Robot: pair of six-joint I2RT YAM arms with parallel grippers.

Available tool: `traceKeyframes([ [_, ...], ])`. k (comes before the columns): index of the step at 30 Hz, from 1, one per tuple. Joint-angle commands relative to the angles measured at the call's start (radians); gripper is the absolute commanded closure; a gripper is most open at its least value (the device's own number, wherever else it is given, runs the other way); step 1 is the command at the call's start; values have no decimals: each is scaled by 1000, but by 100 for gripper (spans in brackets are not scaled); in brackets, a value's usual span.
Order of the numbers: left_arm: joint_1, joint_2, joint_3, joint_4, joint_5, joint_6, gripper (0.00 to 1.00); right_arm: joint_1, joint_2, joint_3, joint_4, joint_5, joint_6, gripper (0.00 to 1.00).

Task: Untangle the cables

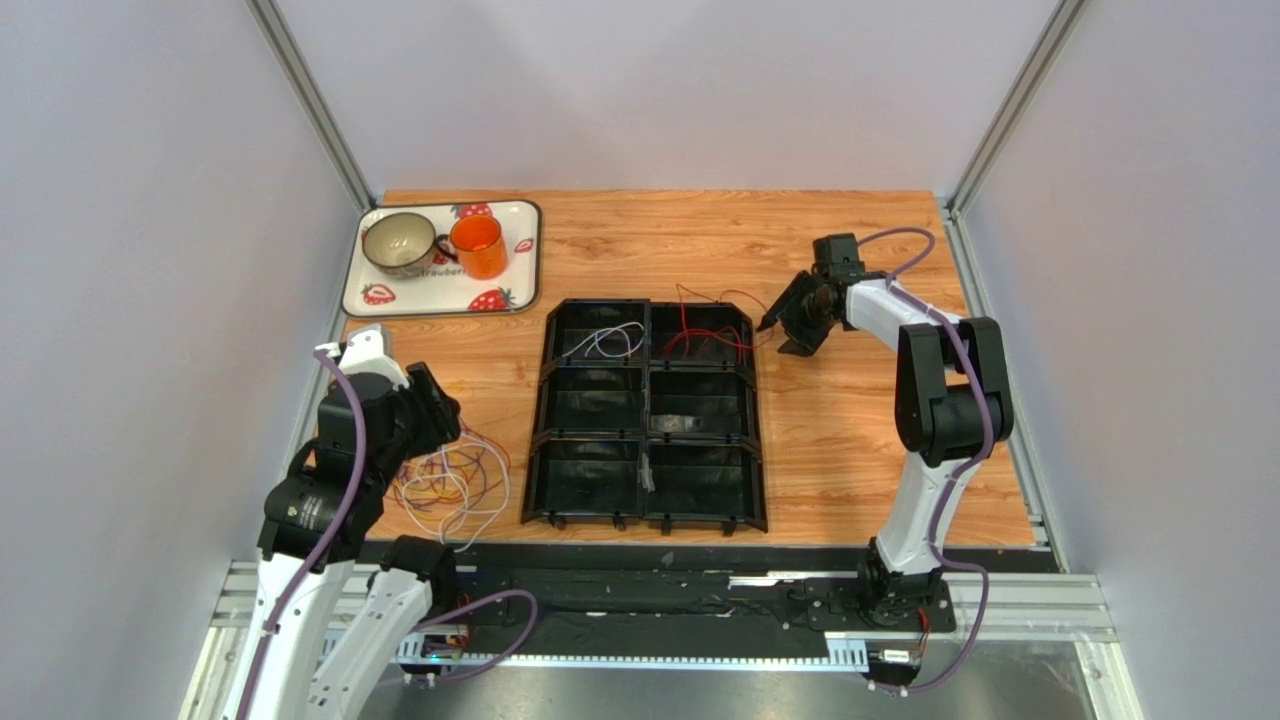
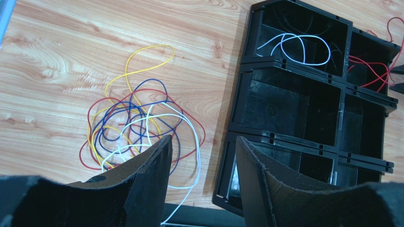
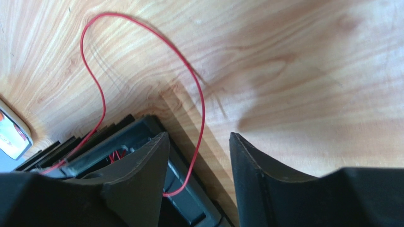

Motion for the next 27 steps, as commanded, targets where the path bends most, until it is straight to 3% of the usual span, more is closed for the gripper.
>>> traceKeyframes([
  [1,7,18,8,16,-10,-1,40,-19,43,54,53,-37,11,48],
  [5,7,24,9,12,-16,-4,40,-19,69,60,67,-39,6,64],
  [9,7,24,9,12,-19,-5,40,-23,75,71,66,-37,2,100],
  [15,7,21,9,10,-19,-5,40,-20,26,92,38,-17,-30,100],
  [27,7,12,9,10,-19,-7,40,73,-285,76,20,-17,-242,100],
])
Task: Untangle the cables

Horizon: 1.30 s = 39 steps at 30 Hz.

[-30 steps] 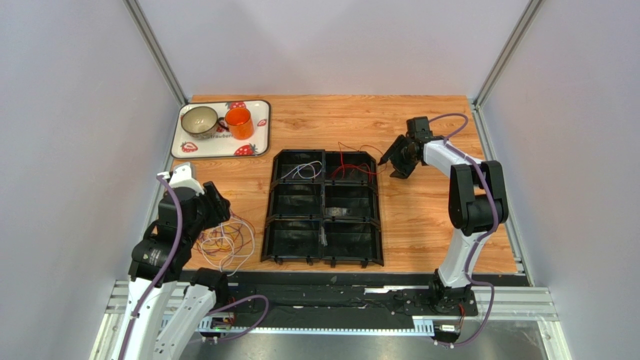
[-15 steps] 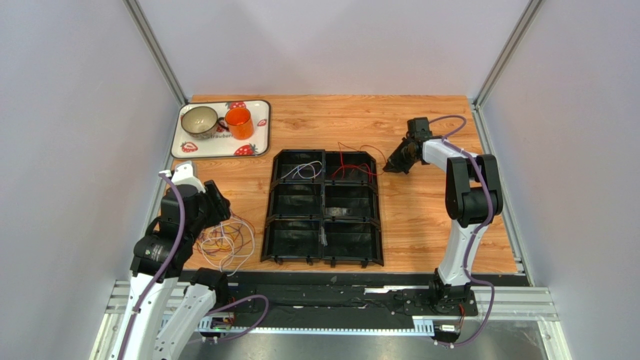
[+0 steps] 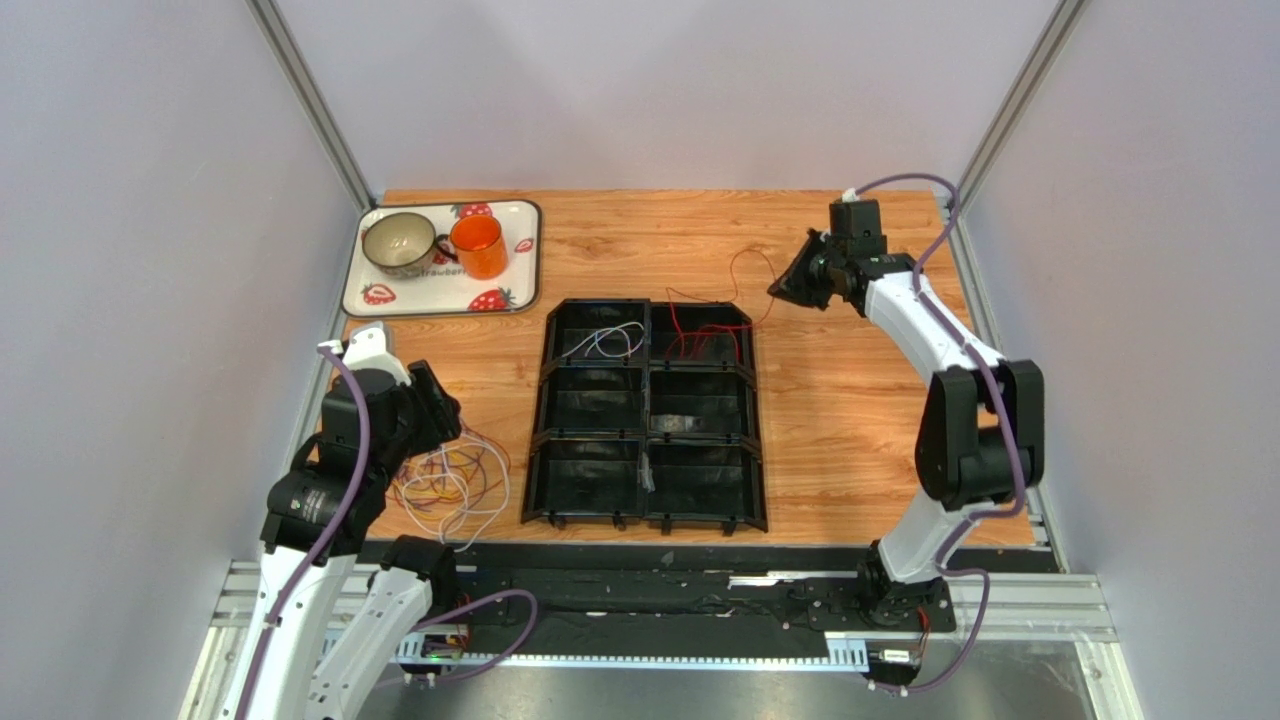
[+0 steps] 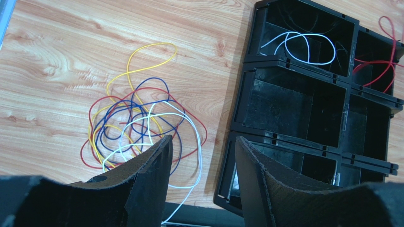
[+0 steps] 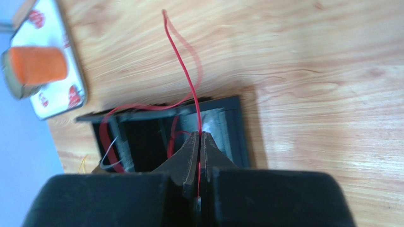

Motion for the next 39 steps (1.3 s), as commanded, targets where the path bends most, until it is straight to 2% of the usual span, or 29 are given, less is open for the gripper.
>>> traceKeyframes([
  [1,7,-11,8,11,-10,-4,40,67,-113,21,-22,20,-104,100],
  [9,7,-23,8,12,-9,-2,40,194,-268,-60,-47,60,-175,100],
  [15,7,-31,6,12,-9,-2,40,283,-316,-110,-77,89,-172,100],
  [21,7,-39,5,14,-7,-2,40,306,-385,-143,-106,132,-147,100],
  [27,7,-54,2,14,-9,-4,41,306,-328,-129,-151,178,-141,100],
  [39,7,-66,0,8,-27,-11,41,305,-94,57,-133,155,-141,100],
])
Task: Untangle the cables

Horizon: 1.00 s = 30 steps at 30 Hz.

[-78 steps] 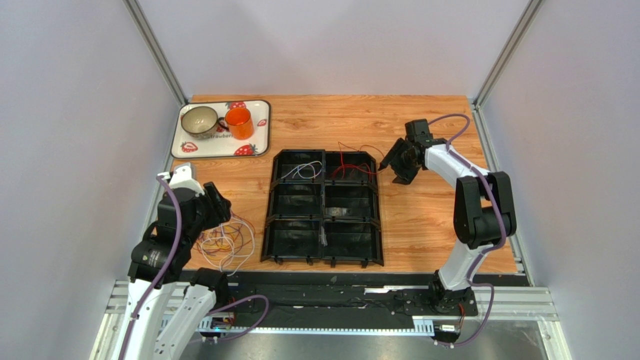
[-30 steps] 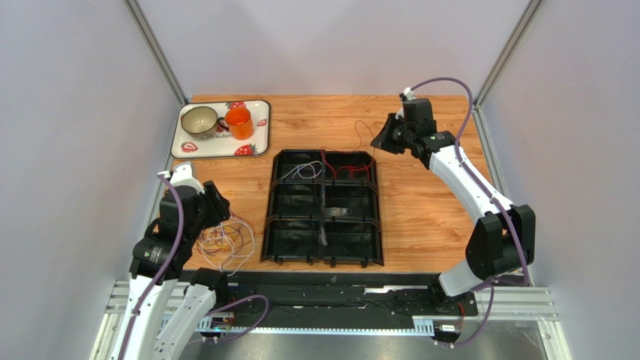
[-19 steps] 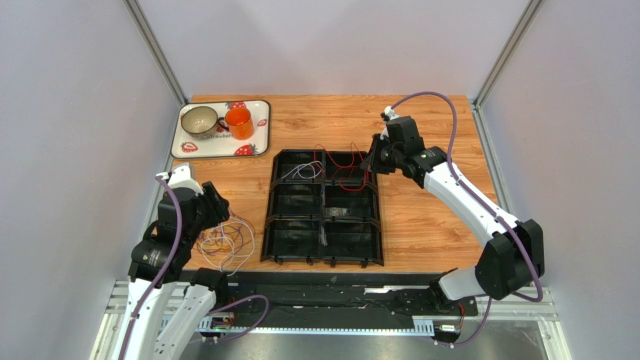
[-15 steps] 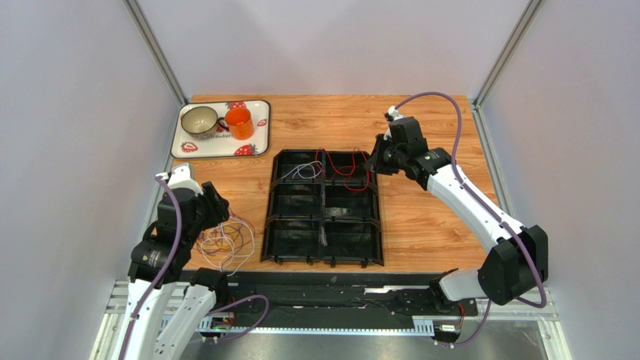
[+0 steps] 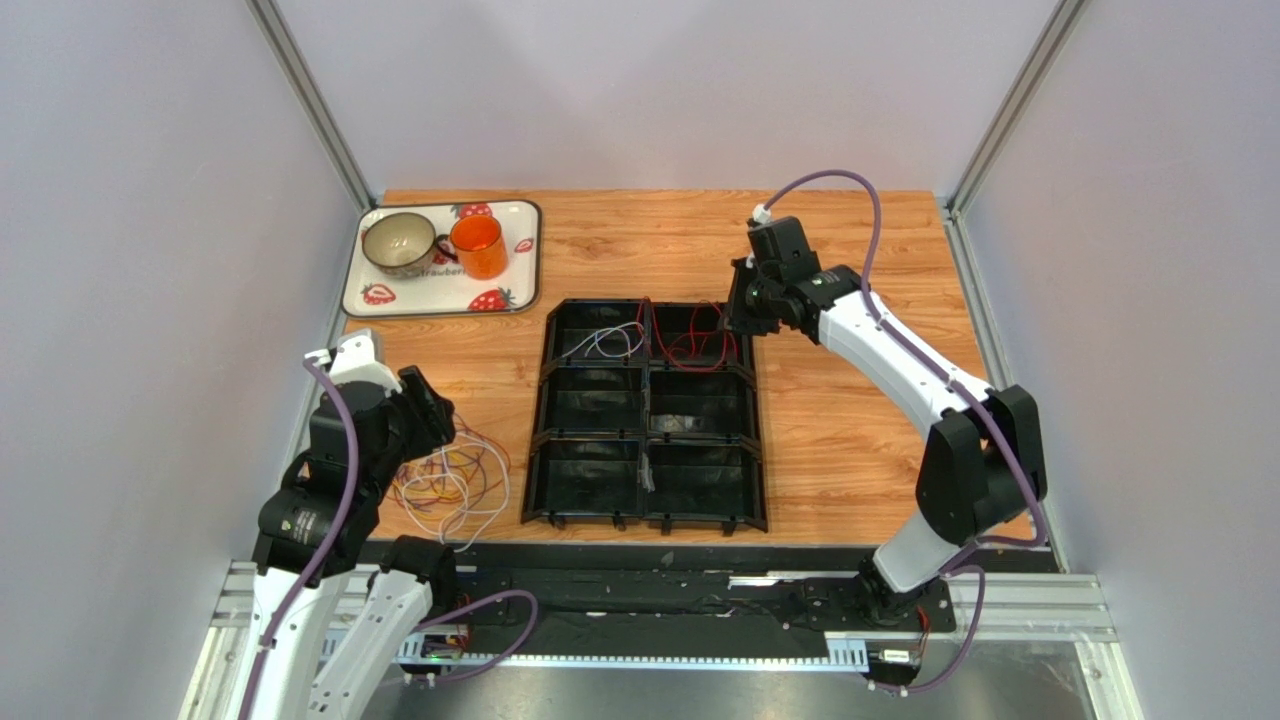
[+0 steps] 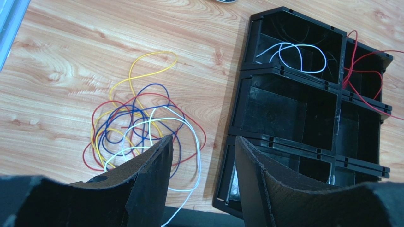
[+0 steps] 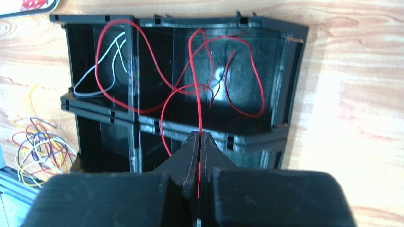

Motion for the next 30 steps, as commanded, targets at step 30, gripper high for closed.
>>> traceKeyframes([
  [30,6,35,3,0,-29,-16,41,0,246,-5,303,167,-202,100],
])
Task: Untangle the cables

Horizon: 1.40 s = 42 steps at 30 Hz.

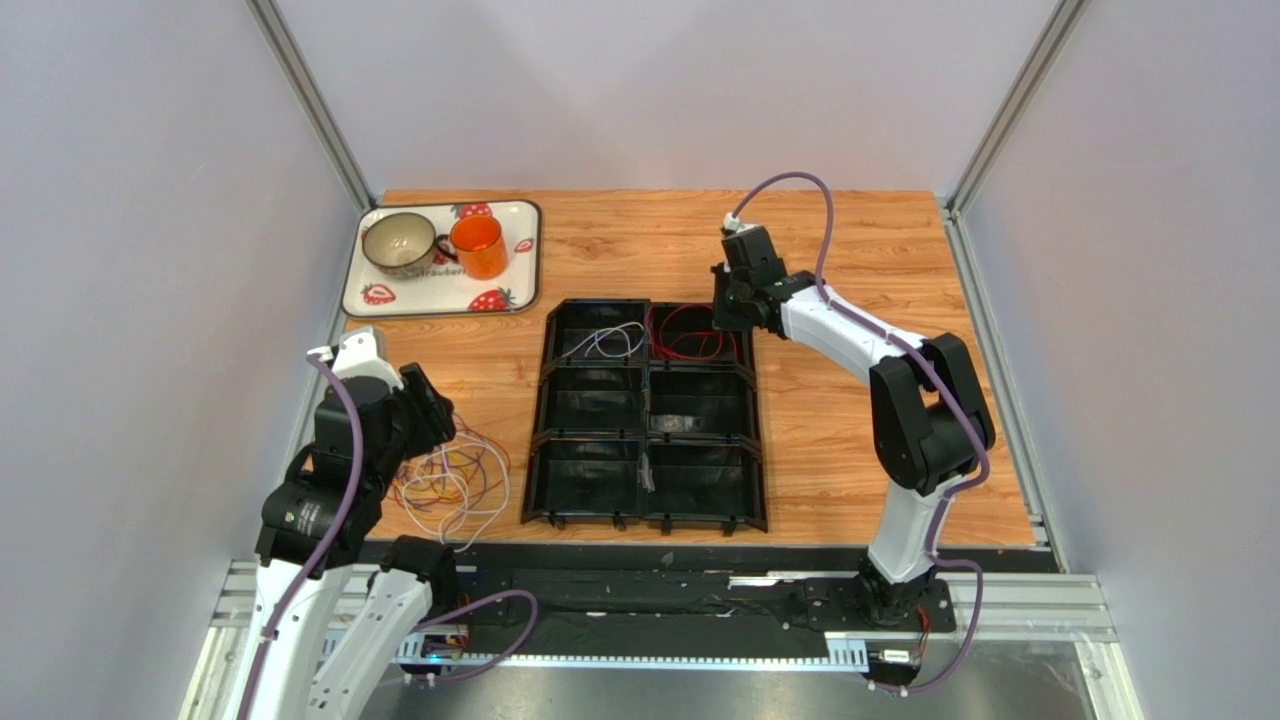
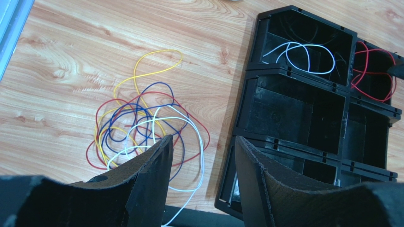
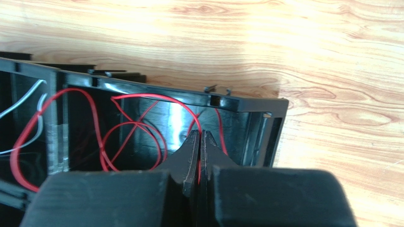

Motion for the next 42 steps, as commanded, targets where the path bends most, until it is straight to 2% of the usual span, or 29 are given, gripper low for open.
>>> traceKeyframes([
  [1,6,11,5,1,-9,-11,41,0,-10,-45,86,51,-40,100],
  [10,6,21,6,1,-6,-9,41,1,-111,-88,44,66,-47,100],
  [14,6,14,5,3,-6,-9,41,0,-130,-92,7,92,-55,96],
  [16,6,11,5,3,-5,-9,41,1,-136,-91,-9,94,-55,88],
  [17,6,11,5,1,-5,-9,41,1,-138,-89,-17,91,-51,76],
  [20,6,5,5,3,-3,-9,41,0,-164,-88,-26,86,-47,61],
  [23,6,-1,5,3,-3,-9,41,3,-174,-65,-52,87,-47,57],
  [30,6,-7,3,7,3,-6,41,9,-210,0,-141,127,-40,56],
  [36,6,-16,2,10,7,-3,41,52,-314,18,-189,104,-6,55],
  [42,6,2,49,44,112,46,38,133,-432,-42,-186,63,43,54],
])
